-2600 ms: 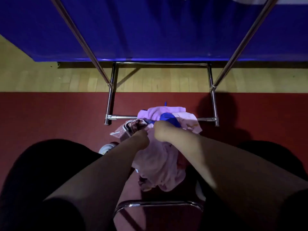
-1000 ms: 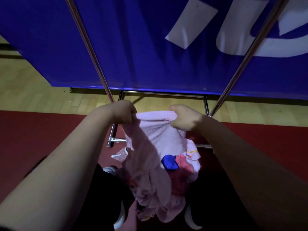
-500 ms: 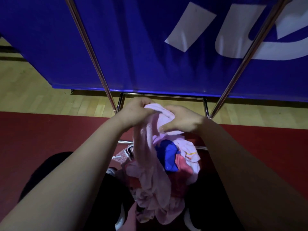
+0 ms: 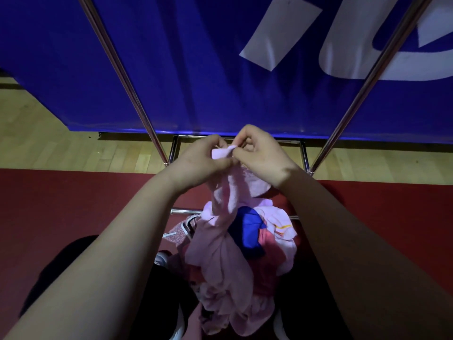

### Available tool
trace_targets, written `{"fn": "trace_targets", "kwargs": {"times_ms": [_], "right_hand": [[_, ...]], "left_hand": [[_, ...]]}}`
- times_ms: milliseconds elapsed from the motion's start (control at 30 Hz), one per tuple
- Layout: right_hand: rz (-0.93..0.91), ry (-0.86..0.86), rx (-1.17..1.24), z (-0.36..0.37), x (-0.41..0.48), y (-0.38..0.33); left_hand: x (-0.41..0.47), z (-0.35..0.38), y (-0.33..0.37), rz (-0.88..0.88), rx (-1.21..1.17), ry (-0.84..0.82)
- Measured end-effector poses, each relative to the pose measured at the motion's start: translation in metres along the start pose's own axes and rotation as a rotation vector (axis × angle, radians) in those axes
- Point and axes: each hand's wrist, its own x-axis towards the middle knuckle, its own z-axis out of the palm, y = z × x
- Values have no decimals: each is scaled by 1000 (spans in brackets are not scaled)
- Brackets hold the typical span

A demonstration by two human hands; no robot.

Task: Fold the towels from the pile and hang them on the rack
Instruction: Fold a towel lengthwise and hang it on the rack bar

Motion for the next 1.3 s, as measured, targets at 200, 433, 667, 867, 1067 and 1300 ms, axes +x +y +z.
{"fn": "trace_targets", "kwargs": {"times_ms": [200, 433, 667, 867, 1067, 1300], "right_hand": [[39, -19, 55, -7, -1, -1], [114, -279, -245, -4, -1, 19], [279, -133, -453, -19, 4, 51], [146, -15, -295, -31, -1, 30], [58, 194, -83, -51, -14, 17], [-90, 370, -90, -71, -34, -55]], "left_hand": [[0, -7, 4, 52, -189, 50], [3, -19, 4, 28, -219, 345], [16, -48, -16, -58, -95, 608], [16, -58, -23, -151, -32, 647], [-4, -65, -5, -86, 108, 638], [-36, -84, 45, 14, 95, 550]]}}
